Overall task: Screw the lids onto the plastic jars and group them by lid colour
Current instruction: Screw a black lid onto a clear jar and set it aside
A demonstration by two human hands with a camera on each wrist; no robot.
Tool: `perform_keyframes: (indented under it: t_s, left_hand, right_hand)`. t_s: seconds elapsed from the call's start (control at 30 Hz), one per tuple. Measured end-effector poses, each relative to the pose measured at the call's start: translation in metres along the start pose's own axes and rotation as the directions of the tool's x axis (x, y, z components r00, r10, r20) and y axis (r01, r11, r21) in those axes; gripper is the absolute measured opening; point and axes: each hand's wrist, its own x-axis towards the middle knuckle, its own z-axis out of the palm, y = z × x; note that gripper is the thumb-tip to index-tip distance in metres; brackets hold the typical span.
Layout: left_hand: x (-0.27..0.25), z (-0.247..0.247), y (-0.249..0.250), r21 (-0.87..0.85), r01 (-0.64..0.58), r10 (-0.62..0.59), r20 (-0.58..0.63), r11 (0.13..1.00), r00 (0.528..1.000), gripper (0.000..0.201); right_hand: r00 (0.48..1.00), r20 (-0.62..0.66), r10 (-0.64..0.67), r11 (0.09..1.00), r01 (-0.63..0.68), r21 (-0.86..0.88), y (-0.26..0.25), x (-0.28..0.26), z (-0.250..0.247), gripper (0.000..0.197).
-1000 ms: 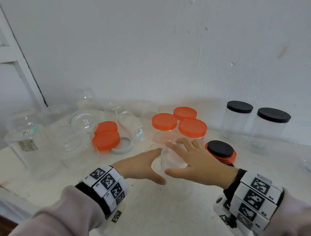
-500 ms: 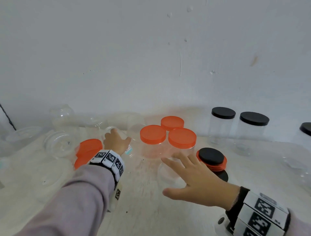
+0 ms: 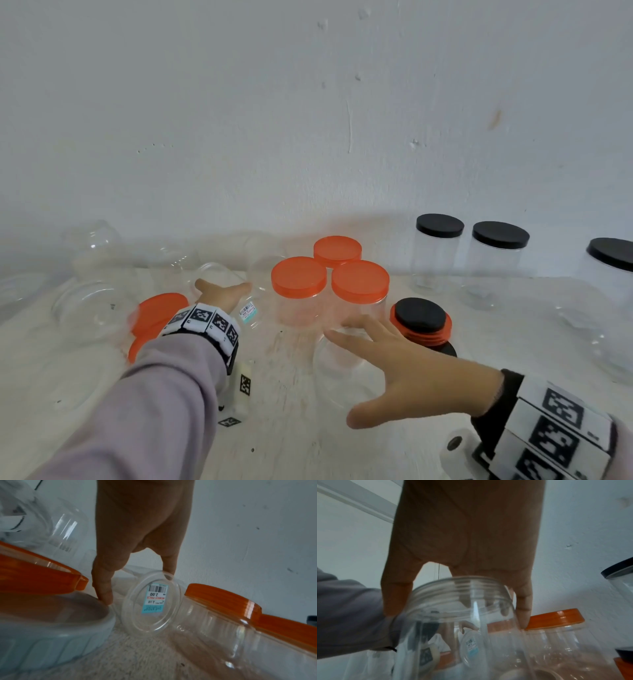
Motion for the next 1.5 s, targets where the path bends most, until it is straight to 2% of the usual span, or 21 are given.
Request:
perform_keyframes:
  t_s: [0.13,0.27,0.37,0.53,0.63,0.77,0.93,1.07,1.3,1.43,1.5]
  left_hand:
    - [-0.002,-0.012,-0.002,-0.16,0.046,-0.045,0.013,0.986,0.999,0.105]
    - [-0.016,-0.023,0.0,-0.378,0.039,-0.02,0.054,0.925,0.998,0.095]
    - [-0.03,-0.034,0.006,-0.504,-0.027,0.049,0.031,0.863,0.998,0.092]
    - [-0.048,-0.053,0.019,-0.576,-0.149,0.141,-0.059,0.803,0.988,0.094]
    - [-0.056,-0.067,0.023,-0.584,-0.233,0.182,-0.145,0.778,0.973,0.093]
    - [-0.066,-0.082,0.018,-0.541,-0.382,0.269,-0.278,0.749,0.922,0.096]
    - [-0.077,-0.089,0.009,-0.471,-0.473,0.349,-0.329,0.745,0.878,0.1]
    - [-0.085,-0.089,0.001,-0.448,-0.488,0.377,-0.317,0.749,0.87,0.103]
    - [-0.096,-0.094,-0.006,-0.462,-0.442,0.372,-0.239,0.768,0.897,0.108]
    - [-0.099,-0.096,-0.007,-0.536,-0.382,0.332,-0.191,0.753,0.924,0.089]
    - [-0.1,-0.095,-0.008,-0.568,-0.357,0.325,-0.161,0.741,0.932,0.088]
  right_hand:
    - [0.999,0.024,-0.034,0.999,0.034,0.009,-0.011,0.005,-0.01,0.095]
    - [0.997,-0.017,-0.07,0.996,0.071,0.046,-0.026,0.025,-0.018,0.09]
    - [0.995,-0.072,-0.07,0.996,0.074,0.054,-0.034,0.048,-0.025,0.091]
    - [0.984,-0.171,-0.057,0.998,0.061,0.018,-0.047,0.097,-0.031,0.094]
    - [0.975,-0.211,-0.074,0.997,0.069,-0.029,-0.055,0.122,-0.03,0.098]
    - [0.973,-0.215,-0.08,0.996,0.07,-0.052,-0.064,0.147,-0.026,0.102]
    - [0.978,-0.2,-0.058,0.995,0.041,-0.088,-0.073,0.168,-0.022,0.102]
    - [0.975,-0.222,-0.016,0.991,-0.014,-0.13,-0.078,0.178,-0.023,0.1]
    - [0.975,-0.213,0.062,0.977,-0.103,-0.188,-0.082,0.186,-0.021,0.096]
    - [0.973,-0.208,0.1,0.964,-0.146,-0.22,-0.085,0.188,-0.02,0.088]
    - [0.974,-0.198,0.112,0.959,-0.158,-0.233,-0.086,0.188,-0.019,0.086]
